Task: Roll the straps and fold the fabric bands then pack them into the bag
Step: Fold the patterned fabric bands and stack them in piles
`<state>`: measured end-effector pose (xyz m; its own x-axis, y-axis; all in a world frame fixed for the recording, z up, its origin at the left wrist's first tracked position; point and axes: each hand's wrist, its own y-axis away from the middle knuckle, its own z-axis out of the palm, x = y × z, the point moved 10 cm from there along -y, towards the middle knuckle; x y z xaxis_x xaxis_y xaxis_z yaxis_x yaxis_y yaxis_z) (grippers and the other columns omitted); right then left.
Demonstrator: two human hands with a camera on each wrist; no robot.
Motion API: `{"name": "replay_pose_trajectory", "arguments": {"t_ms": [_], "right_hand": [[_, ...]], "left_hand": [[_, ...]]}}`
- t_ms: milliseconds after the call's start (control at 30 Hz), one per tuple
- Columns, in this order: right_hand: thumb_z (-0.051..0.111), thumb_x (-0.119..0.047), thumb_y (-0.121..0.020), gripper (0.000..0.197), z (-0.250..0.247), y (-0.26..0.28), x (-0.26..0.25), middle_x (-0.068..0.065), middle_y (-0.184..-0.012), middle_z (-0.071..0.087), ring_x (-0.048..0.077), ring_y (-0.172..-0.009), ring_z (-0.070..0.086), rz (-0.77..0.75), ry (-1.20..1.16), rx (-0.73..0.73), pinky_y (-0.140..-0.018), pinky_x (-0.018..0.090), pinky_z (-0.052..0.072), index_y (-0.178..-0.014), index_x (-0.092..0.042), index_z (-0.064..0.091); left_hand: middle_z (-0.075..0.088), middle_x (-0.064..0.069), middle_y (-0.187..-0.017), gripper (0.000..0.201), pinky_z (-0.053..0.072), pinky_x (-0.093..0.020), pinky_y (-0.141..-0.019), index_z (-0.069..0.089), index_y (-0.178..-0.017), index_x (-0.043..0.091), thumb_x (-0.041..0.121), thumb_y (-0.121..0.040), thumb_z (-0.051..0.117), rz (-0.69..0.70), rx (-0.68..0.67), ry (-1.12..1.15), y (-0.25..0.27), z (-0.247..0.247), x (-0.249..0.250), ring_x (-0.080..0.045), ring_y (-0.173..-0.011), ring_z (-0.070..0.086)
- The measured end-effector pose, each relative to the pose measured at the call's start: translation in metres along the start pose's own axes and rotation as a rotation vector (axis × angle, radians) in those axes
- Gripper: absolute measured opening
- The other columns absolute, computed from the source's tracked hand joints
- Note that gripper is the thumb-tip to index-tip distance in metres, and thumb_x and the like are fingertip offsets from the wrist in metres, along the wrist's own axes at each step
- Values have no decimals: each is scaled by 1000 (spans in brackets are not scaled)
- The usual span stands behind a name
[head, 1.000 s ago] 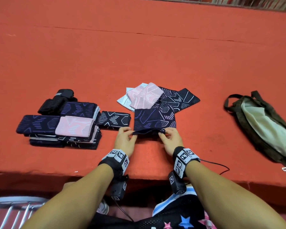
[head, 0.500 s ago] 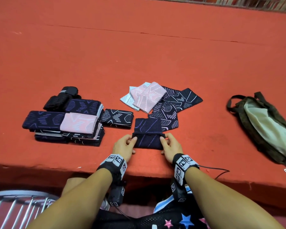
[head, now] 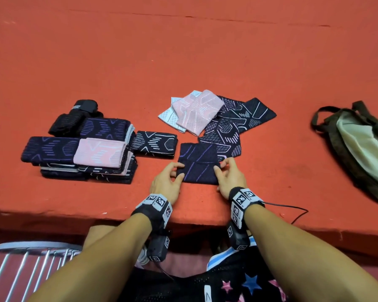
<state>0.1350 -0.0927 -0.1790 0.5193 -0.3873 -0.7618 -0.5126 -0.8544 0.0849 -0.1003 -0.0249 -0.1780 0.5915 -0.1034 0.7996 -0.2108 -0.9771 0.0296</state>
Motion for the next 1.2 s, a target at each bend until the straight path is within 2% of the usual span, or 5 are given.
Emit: {"name": "replay_pose_trajectory", "arguments": {"t_ms": [300, 700, 867, 1033, 1200], "right_hand": [[61, -35, -79, 38, 8, 5, -3, -8, -87, 62, 14, -56, 69, -49, -139, -169, -82, 37, 57, -115, -48, 64], [60, -25, -96, 35, 22, -9, -7, 2, -115, 45, 18, -69, 68, -129, 114, -266, -83, 36, 58, -131, -27, 65], [62, -31, -96, 8, 8, -19, -23, -4, -114, 51, 24, -87, 66, -127, -43, -224, -82, 48, 58, -94, -24, 65], [54, -35, -101, 18, 10, -11, -11, -1, -74, 64, 18, -61, 65, 16, -196, -263, -62, 42, 57, -101, -21, 65], [53, -36, -102, 24, 8, -4, -7, -6, -70, 61, 12, -58, 63, 77, -282, -242, -52, 24, 52, -110, -18, 65]], "left_hand": [[70, 8, -63, 34, 55, -30, -82, 66, -120, 49, 39, -88, 67, -96, -72, 27, -6, 4, -8, -2, -61, 67], [50, 7, -114, 36, 51, -30, -86, 62, -132, 34, 35, -96, 61, 3, -53, -143, -6, 4, 5, -13, -82, 65], [55, 9, -126, 31, 46, -26, -86, 71, -115, 17, 38, -99, 57, 80, -13, -130, -10, -9, 27, -9, -92, 60], [67, 6, -69, 27, 55, -32, -71, 65, -97, 26, 48, -100, 49, -25, -93, 46, -6, -3, 21, -11, -56, 68], [71, 8, -99, 21, 58, -30, -67, 63, -106, 30, 34, -89, 73, -13, -148, 145, -6, 6, 7, -11, -59, 70]]}}
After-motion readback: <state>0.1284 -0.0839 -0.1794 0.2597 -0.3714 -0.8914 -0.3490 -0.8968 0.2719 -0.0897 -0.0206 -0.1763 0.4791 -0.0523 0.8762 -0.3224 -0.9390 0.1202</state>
